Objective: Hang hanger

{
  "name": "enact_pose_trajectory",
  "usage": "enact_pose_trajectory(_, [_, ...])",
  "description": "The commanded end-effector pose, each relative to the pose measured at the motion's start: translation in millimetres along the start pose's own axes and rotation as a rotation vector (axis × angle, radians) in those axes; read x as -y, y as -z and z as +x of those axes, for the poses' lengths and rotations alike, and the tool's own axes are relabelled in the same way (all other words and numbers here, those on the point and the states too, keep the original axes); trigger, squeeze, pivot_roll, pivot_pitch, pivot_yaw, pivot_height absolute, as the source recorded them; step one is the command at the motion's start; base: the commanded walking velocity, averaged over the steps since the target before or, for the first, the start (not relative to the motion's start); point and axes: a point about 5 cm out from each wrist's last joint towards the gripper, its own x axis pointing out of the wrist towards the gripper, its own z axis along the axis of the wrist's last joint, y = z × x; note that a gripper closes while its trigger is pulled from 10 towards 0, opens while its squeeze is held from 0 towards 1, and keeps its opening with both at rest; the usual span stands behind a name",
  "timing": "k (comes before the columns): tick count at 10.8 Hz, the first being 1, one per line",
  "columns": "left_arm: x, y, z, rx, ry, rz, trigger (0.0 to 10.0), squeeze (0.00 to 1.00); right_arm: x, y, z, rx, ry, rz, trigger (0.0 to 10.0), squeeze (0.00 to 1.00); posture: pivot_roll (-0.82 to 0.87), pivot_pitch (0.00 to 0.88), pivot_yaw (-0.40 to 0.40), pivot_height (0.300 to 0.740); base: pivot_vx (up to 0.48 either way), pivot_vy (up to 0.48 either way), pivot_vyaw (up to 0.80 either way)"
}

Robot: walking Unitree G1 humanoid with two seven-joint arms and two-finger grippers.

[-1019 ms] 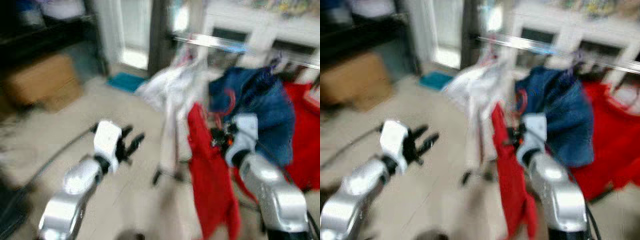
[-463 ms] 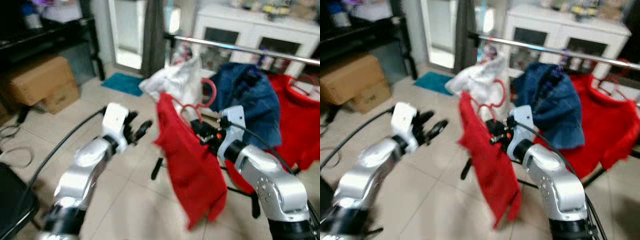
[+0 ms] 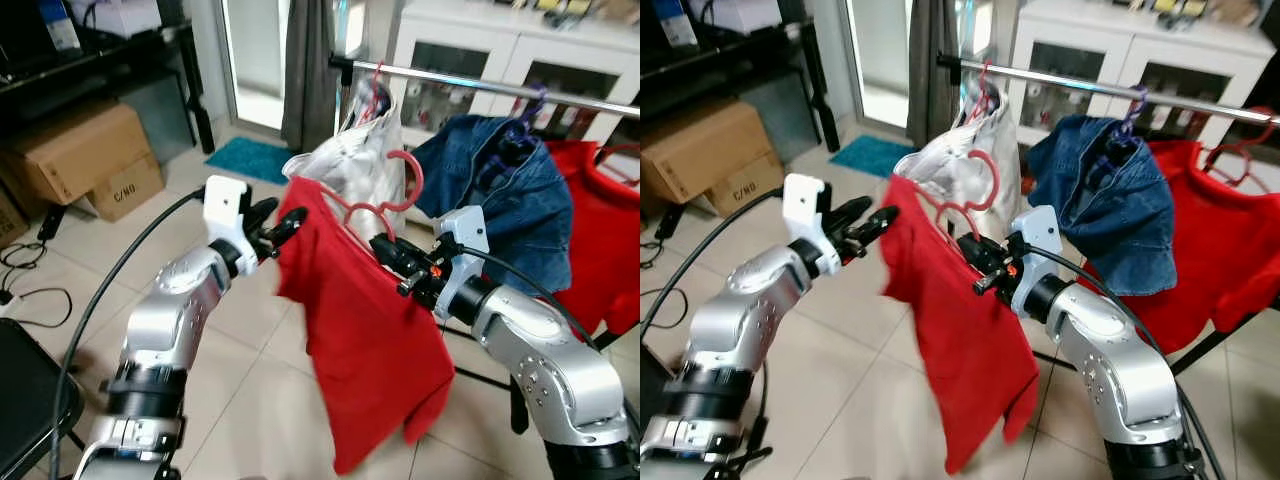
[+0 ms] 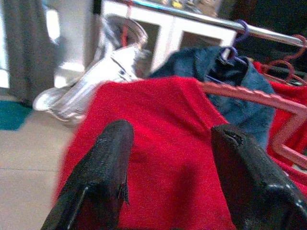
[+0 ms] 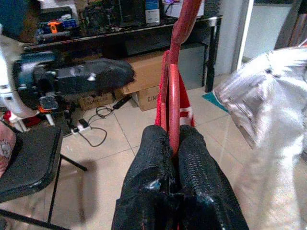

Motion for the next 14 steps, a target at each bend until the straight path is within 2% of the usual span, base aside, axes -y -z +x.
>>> enact_pose_trajectory(1, [7.1, -0.9, 4.2, -0.017, 0.063, -0.012, 10.0, 0.00, -2.1, -12.7, 0.4, 0.049, -0.017, -0.057, 0.0, 0.00, 0.05, 0.000, 0.012, 0.740, 0.000, 0.000, 0.00])
enact_pose_trajectory(3, [13.6, 4.2, 6.1, -0.064, 0.116, -0.007, 10.0, 0.00, -4.4, -13.9, -0.1, 0.046, -0.034, -0.094, 0.0, 0.00, 0.05, 0.000, 0.014, 0.740, 0.000, 0.000, 0.00])
enact_pose_trajectory(4, [10.9, 7.5, 11.9, -0.099, 0.107, -0.011, 10.0, 0.00, -10.4, -16.3, 0.5, 0.061, -0.075, -0.110, 0.0, 0.00, 0.05, 0.000, 0.014, 0.740, 0.000, 0.000, 0.00])
enact_pose_trajectory(6, [5.8, 3.9, 19.9, -0.099, 0.086, -0.036, 10.0, 0.00, -14.6, -17.6, 0.4, 0.070, -0.110, -0.123, 0.0, 0.00, 0.05, 0.000, 0.014, 0.740, 0.000, 0.000, 0.00])
enact_pose_trajectory(7, [4.4, 1.3, 23.4, -0.085, 0.082, -0.049, 6.5, 0.00, -15.6, -17.0, 0.0, 0.065, -0.119, -0.133, 0.0, 0.00, 0.04, 0.000, 0.015, 0.740, 0.000, 0.000, 0.00])
enact_pose_trajectory(8, [4.0, 2.2, 25.2, -0.090, 0.078, -0.055, 2.0, 0.00, -15.7, -16.7, -0.6, 0.064, -0.121, -0.136, 0.0, 0.00, 0.04, 0.000, 0.018, 0.740, 0.000, 0.000, 0.00])
enact_pose_trajectory(9, [2.1, 5.8, 25.8, -0.109, 0.060, -0.061, 0.0, 0.00, -16.0, -16.8, -1.1, 0.062, -0.123, -0.141, 0.0, 0.00, 0.03, 0.000, 0.021, 0.740, 0.000, 0.000, 0.00])
enact_pose_trajectory(14, [-3.0, 11.8, 27.1, -0.134, 0.032, -0.093, 0.0, 0.00, -17.7, -16.8, -2.7, 0.065, -0.132, -0.145, 0.0, 0.00, 0.03, 0.000, 0.033, 0.740, 0.000, 0.000, 0.00])
